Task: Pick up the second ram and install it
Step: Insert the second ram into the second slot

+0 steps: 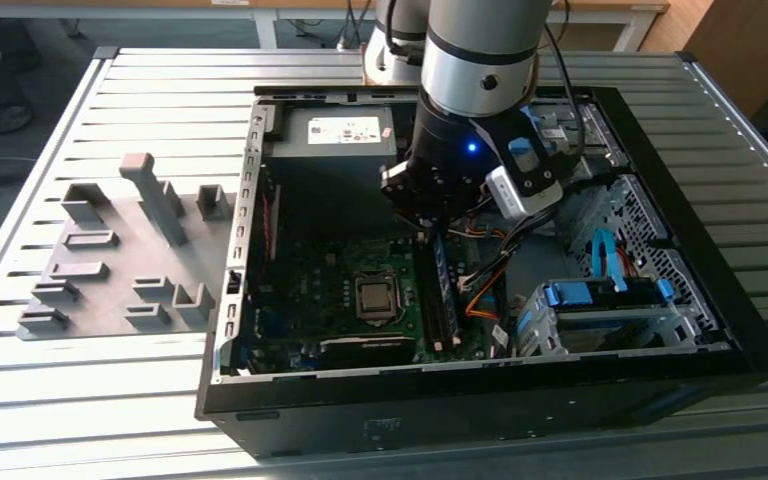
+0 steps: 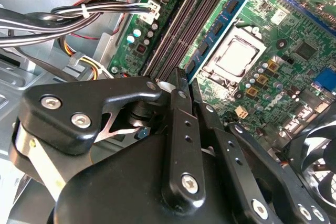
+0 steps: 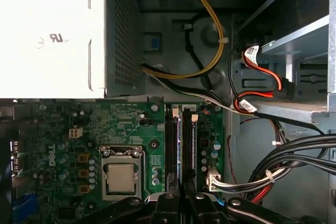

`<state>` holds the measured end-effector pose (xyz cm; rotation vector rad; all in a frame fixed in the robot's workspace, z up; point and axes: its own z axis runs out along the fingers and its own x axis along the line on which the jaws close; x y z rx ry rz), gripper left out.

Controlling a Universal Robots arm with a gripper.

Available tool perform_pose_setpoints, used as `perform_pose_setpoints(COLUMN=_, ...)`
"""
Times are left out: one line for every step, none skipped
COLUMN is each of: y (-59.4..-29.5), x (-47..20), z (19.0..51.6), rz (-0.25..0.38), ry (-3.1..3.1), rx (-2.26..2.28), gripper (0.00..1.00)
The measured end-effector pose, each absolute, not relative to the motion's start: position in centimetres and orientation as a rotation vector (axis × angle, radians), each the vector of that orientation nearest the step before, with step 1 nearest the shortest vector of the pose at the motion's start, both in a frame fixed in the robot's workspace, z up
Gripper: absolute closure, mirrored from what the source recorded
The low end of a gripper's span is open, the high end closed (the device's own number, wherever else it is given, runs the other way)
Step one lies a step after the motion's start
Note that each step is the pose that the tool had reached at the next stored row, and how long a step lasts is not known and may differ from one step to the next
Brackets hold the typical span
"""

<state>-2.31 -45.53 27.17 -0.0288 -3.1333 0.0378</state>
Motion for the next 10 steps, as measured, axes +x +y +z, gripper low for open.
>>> perform_pose_setpoints(y=-45.53, x=-2.31, z=27.14, rz=0.038, ry=-3.133, rx=-0.029, gripper=0.86)
perform_pose_setpoints(y=-45.53, x=-2.31, z=27.11, rz=0.038, ry=-3.133, rx=-0.029, gripper=0.86)
perform_pose_setpoints(y=-45.53, x=-2.31, z=27.08, rz=0.038, ry=-3.133, rx=-0.029, gripper=0.86)
perform_pose_setpoints(y=-45.53, x=-2.31, z=27.05, rz=0.038, ry=-3.133, rx=-0.029, gripper=0.86)
perform_pose_setpoints(y=-45.53, x=-2.31, z=27.02, rz=0.038, ry=-3.133, rx=-0.029, gripper=0.86)
perform_pose_setpoints(y=-45.53, x=-2.31, z=26.99, rz=0.038, ry=-3.133, rx=-0.029, gripper=0.86)
perform_pose_setpoints(y=-45.53, x=-2.31, z=26.96, rz=0.038, ry=-3.133, rx=-0.029, gripper=0.86)
perform_pose_setpoints(y=-45.53, x=-2.31, z=26.94, rz=0.038, ry=-3.133, rx=-0.029, gripper=0.86)
perform_pose_setpoints(y=-45.53, x=-2.31, z=26.90, rz=0.038, ry=-3.133, rx=-0.029, gripper=0.86)
perform_pose_setpoints(y=-45.53, x=-2.31, z=26.88, rz=0.038, ry=-3.133, rx=-0.029, gripper=0.86)
